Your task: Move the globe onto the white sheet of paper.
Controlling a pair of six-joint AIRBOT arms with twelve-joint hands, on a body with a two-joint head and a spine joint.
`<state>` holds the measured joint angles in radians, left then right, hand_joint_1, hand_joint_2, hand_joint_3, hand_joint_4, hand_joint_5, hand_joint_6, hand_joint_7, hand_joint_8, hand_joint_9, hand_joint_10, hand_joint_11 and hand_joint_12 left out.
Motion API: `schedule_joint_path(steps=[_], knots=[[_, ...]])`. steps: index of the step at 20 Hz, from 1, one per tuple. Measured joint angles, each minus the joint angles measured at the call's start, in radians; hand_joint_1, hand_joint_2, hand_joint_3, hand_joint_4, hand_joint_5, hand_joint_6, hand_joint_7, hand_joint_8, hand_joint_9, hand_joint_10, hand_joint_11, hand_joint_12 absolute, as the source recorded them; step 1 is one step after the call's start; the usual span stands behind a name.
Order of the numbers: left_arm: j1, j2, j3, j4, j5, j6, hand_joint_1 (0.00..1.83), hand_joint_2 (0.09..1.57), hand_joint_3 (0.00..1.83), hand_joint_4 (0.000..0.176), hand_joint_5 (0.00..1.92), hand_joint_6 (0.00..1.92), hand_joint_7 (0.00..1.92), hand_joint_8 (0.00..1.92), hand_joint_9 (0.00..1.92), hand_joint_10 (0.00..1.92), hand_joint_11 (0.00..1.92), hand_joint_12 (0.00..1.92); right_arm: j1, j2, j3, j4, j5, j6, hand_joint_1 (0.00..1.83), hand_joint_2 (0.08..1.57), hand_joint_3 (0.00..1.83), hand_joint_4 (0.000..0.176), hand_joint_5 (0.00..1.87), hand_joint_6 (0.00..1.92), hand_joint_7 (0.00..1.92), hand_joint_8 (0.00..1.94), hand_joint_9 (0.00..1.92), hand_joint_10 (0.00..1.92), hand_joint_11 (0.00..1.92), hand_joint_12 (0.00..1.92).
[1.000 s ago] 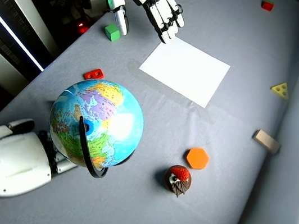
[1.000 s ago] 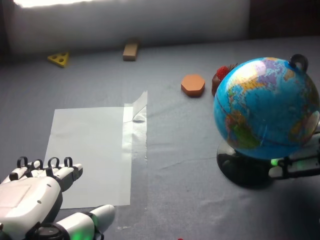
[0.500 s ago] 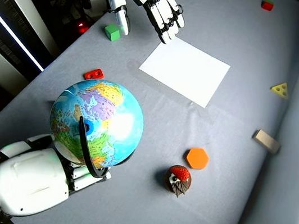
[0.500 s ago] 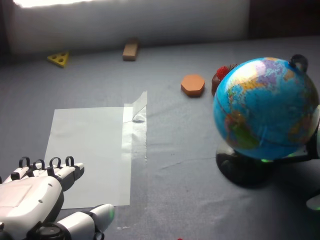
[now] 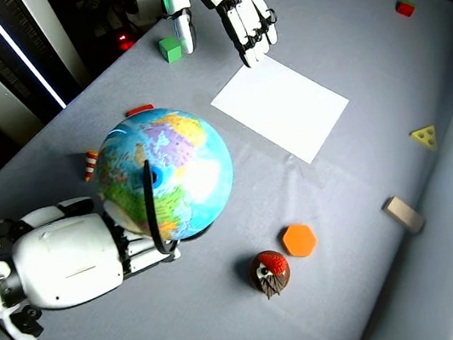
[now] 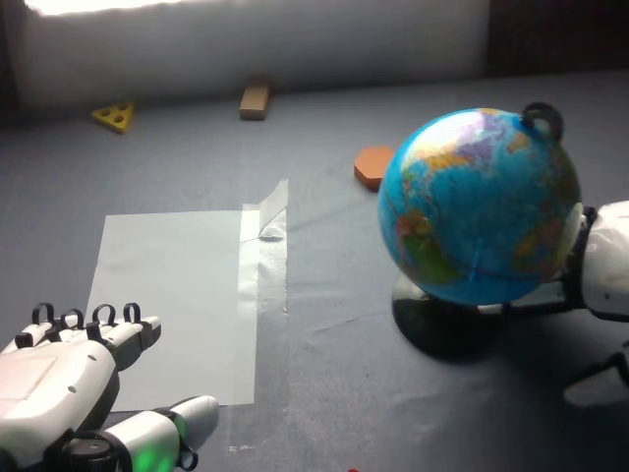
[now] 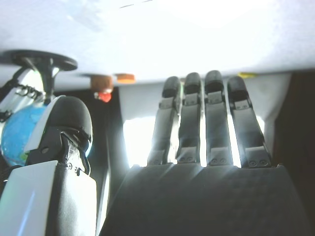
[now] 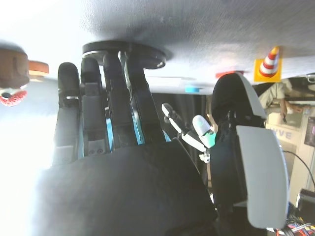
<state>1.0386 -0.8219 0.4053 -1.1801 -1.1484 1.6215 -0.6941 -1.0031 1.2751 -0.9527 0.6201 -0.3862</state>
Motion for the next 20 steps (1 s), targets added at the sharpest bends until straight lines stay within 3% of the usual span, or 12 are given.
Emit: schedule_joint_path(steps=[5,20], knots=[[0.000,0.003,0.000,0.010,0.011,0.000,0.18,1.17,0.00,0.000,0.23,0.00,0.23,0.00,0.20,0.00,0.00,0.28,0.095,-0.063,-0.030,-0.008,-0.166,0.005,0.09,1.13,0.00,0.000,0.33,0.00,0.36,0.00,0.29,0.01,0.00,0.82],[0.001,0.002,-0.008,0.013,0.035,0.005,0.16,1.17,0.00,0.000,0.23,0.00,0.24,0.00,0.21,0.00,0.00,0.27,0.238,-0.240,-0.104,0.019,-0.475,-0.031,0.08,1.13,0.00,0.000,0.35,0.01,0.36,0.00,0.30,0.01,0.00,0.76]])
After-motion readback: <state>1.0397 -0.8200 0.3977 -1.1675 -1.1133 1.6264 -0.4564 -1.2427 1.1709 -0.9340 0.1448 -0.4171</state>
